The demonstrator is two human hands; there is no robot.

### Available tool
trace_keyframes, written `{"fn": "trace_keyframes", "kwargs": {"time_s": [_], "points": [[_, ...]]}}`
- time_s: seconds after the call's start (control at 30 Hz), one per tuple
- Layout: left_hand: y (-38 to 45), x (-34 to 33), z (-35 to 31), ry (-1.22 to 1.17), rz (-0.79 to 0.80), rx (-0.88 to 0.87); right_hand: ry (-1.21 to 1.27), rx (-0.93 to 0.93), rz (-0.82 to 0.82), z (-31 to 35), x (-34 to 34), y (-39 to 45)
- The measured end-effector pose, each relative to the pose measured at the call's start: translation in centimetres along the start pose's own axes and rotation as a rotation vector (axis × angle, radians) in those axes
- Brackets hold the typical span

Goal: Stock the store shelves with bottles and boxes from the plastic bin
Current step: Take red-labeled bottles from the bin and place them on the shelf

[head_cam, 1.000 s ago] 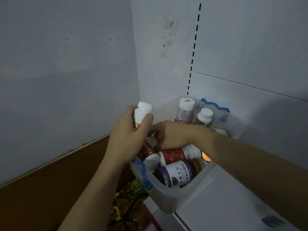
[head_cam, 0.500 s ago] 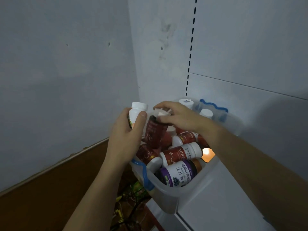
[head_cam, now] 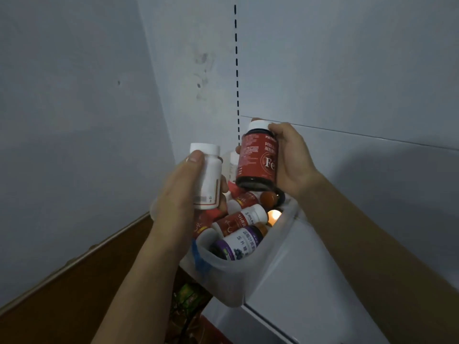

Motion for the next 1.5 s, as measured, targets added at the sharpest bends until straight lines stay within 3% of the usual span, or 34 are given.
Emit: {"fn": "trace_keyframes", "kwargs": {"time_s": [0.07,0.17,0.27,0.37,0.7,0.9,1.13,1.3,1.5], "points": [[-1.0,-2.0,0.3,-0.180,0.064,0.143,0.023,0.057,-0.062,1.3,1.5,-1.8],[-2.5,-4.8,0.1,-0.341,0.229,0.184,0.025,0.162,-0.165,3.8,3.7,-4.7],[-4.1,-7.7,0.5,-0.402,0.416,0.217,-0.078,0.290,-0.236,6.4,6.4,-8.7],[-5.7,-10.2,2.0,-0.399,0.499,0.278,-0.194,0.391,-0.338,8.7,9.8,-13.4],[-18.3,-20.1,6.0,-0.454,0.997,0.464,-0.950,0.432,-0.781,14.0,19.9,-29.9],[-24.4,-24.5,10.3,-0.478,1.004,0.645,-1.203,0.452,-0.902,17.2,24.8,-37.7],[-30.1,-29.0,14.6,-0.441,0.924,0.864,-1.365,0.284,-0.874,17.5,32.8,-41.6],[-32.4,-30.8,15.1,-0.479,0.935,0.903,-1.507,0.187,-0.809,14.3,38.9,-40.1],[-33.0,-31.3,15.9,-0.483,0.864,0.867,-1.514,0.233,-0.744,12.5,42.1,-38.3]]}}
Point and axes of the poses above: each hand's wrist, its own y-axis towards the middle knuckle, its own x-axis out of the back of the hand, z = x × y, the point moved 7 cm from there along y, towards the middle knuckle, and after that the axes turned 10 degrees about -z, right-handed, at the moved point
